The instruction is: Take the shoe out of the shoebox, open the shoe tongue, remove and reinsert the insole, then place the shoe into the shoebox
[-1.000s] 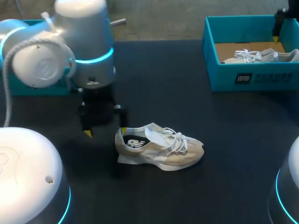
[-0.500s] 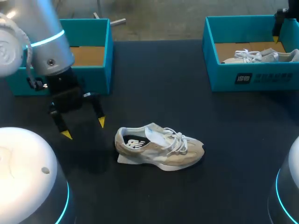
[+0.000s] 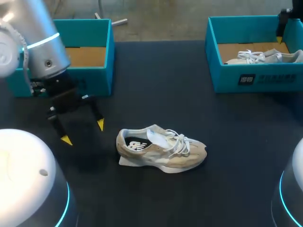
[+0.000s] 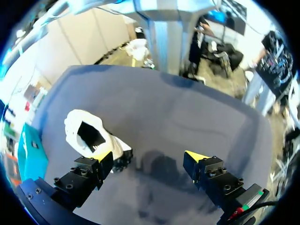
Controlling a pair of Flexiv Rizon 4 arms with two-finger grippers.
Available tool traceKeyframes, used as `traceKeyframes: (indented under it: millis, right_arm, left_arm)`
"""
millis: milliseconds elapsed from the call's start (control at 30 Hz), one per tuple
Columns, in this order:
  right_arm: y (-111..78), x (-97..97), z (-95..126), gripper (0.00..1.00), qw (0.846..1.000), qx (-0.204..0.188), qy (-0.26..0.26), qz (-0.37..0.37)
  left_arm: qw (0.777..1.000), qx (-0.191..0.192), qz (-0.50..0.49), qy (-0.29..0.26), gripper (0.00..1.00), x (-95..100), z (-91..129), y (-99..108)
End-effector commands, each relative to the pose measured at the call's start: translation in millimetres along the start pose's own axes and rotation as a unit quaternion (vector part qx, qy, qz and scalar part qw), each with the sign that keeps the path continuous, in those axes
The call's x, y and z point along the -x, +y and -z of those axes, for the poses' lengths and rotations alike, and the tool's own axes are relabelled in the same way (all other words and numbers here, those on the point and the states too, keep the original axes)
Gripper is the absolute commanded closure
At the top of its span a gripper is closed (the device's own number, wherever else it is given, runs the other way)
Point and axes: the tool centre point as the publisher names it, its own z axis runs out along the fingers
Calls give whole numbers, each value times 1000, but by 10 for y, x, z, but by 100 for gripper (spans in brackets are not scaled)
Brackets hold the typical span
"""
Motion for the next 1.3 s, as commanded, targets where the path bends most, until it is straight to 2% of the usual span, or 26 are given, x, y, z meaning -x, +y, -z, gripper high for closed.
traceKeyframes:
  millis: [33, 267, 400, 667, 1200, 1233, 1300]
  right_arm:
    - [1, -3, -2, 0, 1000, 0, 0, 0]
    - [1, -3, -2, 0, 1000, 0, 0, 0]
    - [1, -3, -2, 0, 1000, 0, 0, 0]
    - [1, -3, -2, 0, 1000, 0, 0, 0]
    - [1, -3, -2, 0, 1000, 0, 0, 0]
    - [1, -3, -2, 0, 1000, 0, 0, 0]
    - [1, -3, -2, 0, 1000, 0, 0, 0]
  left_arm:
    - [990, -90, 90, -58, 0, -126, 20, 193]
    - [961, -173, 168, -136, 0, -260, 129, 382]
    - [942, -199, 212, -169, 0, -297, 109, 364]
    - [885, -242, 319, -240, 0, -360, -75, 356]
    - [881, -240, 329, -240, 0, -352, -88, 360]
    - [867, -272, 341, -242, 0, -348, -105, 392]
    - [864, -283, 336, -246, 0, -348, -149, 434]
